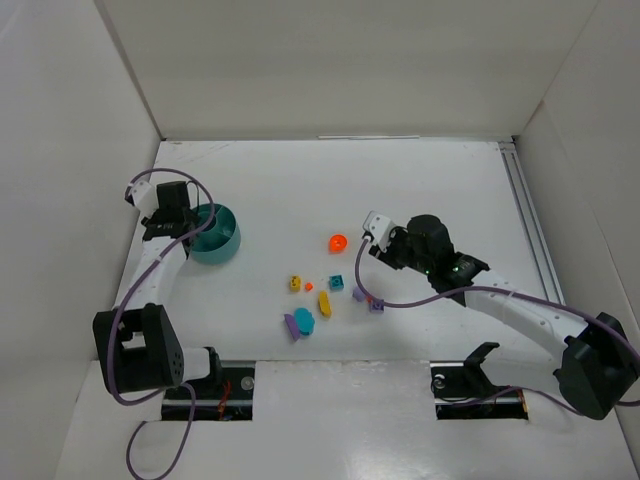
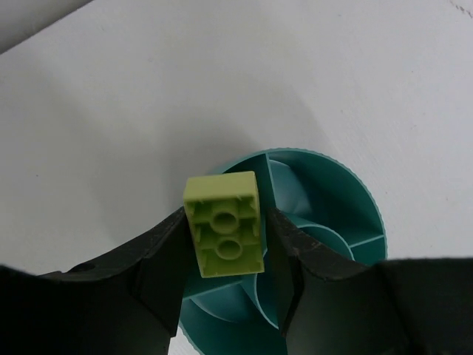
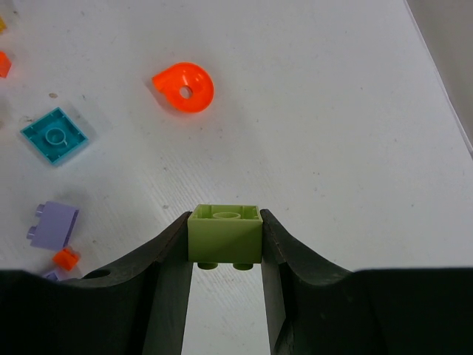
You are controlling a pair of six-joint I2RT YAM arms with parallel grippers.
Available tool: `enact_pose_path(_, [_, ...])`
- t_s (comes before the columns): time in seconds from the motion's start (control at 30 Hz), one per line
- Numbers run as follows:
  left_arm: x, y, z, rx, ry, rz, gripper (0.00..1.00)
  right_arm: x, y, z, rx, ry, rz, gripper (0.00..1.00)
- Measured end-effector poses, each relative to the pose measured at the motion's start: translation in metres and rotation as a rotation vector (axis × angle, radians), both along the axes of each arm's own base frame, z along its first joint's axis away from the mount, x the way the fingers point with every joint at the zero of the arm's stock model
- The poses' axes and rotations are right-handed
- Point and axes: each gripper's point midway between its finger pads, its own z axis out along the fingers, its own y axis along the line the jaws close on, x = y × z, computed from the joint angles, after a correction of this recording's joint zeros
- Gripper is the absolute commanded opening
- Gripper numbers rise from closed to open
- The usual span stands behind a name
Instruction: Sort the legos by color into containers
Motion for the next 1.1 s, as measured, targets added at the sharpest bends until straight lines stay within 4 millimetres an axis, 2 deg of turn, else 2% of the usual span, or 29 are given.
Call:
enact_pose_path(0.2, [0.001, 0.008, -0.006, 0.007, 0.015, 0.012, 0.61, -0.001, 0.001, 0.0, 0.005, 0.004, 0.01, 0.28])
enact_pose_path(0.33, [0.004, 0.008, -0.004, 0.012, 0.01, 0.0, 0.65, -0.001, 0.002, 0.0, 0.004, 0.002, 0.018, 0.3])
enact_pose_path(0.4, [0.004, 0.007, -0.003, 0.01, 0.008, -0.008, 0.69, -0.002, 0.003, 0.0, 0.006, 0.002, 0.029, 0.3])
enact_pose_path(0.43, [0.005, 0.006, -0.004, 0.007, 0.008, -0.012, 0.74, -0.003, 0.005, 0.001, 0.005, 0.0, 0.043, 0.3])
enact_pose_path(0.47, [0.005, 0.005, -0.003, 0.006, 0.007, -0.017, 0.74, -0.004, 0.005, 0.001, 0.005, -0.001, 0.049, 0.3])
enact_pose_path(0.5, [0.005, 0.003, -0.002, -0.002, 0.003, -0.029, 0.81, -0.005, 0.007, 0.002, 0.008, -0.004, 0.068, 0.3])
enact_pose_path(0.6, [0.007, -0.008, 0.011, -0.029, -0.039, -0.086, 0.91, -0.011, 0.014, 0.01, 0.021, -0.027, 0.131, 0.31])
enact_pose_path(0.67, [0.008, -0.022, 0.031, -0.053, -0.114, -0.16, 0.98, -0.017, 0.018, 0.022, 0.04, -0.059, 0.18, 0.31])
enact_pose_path(0.77, [0.003, -0.054, 0.068, -0.068, -0.254, -0.301, 0.99, -0.026, 0.024, 0.043, 0.083, -0.123, 0.249, 0.32])
enact_pose_path(0.83, [-0.001, -0.087, 0.091, -0.087, -0.35, -0.447, 0.99, -0.035, 0.028, 0.054, 0.114, -0.163, 0.3, 0.32])
enact_pose_path(0.9, [-0.007, -0.131, 0.109, -0.12, -0.438, -0.641, 0.99, -0.043, 0.033, 0.063, 0.14, -0.193, 0.355, 0.33])
enact_pose_path(0.97, [-0.019, -0.177, 0.116, -0.166, -0.48, -0.839, 0.99, -0.05, 0.038, 0.069, 0.157, -0.217, 0.399, 0.33])
enact_pose_path(1.1, [-0.055, -0.261, 0.115, -0.257, -0.492, -1.193, 0.99, -0.064, 0.051, 0.078, 0.181, -0.253, 0.48, 0.33])
